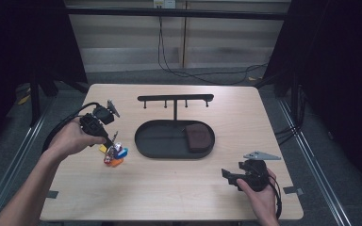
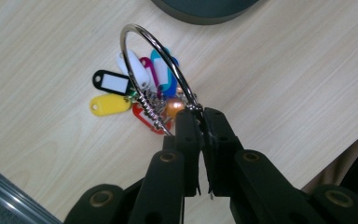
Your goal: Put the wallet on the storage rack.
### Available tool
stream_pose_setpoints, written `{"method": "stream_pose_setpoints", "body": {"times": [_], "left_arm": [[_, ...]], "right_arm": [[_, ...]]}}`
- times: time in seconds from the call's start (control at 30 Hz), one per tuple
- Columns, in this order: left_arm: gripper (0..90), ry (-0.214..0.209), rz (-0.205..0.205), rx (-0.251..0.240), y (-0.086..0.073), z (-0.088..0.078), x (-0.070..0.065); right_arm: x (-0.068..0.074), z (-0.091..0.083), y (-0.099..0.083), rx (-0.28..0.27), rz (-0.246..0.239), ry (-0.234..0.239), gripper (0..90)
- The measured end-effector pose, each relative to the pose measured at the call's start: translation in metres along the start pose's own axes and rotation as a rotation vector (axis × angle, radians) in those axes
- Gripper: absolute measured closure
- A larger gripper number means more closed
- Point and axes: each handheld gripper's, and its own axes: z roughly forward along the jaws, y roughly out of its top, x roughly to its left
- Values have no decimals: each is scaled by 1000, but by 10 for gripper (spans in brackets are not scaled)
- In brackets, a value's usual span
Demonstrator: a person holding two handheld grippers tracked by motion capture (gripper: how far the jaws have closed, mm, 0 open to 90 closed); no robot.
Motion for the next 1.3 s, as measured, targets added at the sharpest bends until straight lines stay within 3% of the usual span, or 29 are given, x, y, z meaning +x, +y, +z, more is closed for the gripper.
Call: {"method": "stream_pose_setpoints", "body": {"times": [0.43, 0.97, 1.3], "left_arm": [[858, 30, 1, -4, 8, -24, -5], [858, 27, 17, -17, 11, -52, -8], [858, 35, -5, -9, 15, -62, -7]], "right_arm": [[0, 0, 0, -1, 0, -2, 229], [-1, 0, 0, -1, -1, -1, 229], [-1, 0, 0, 1, 2, -2, 228]]}}
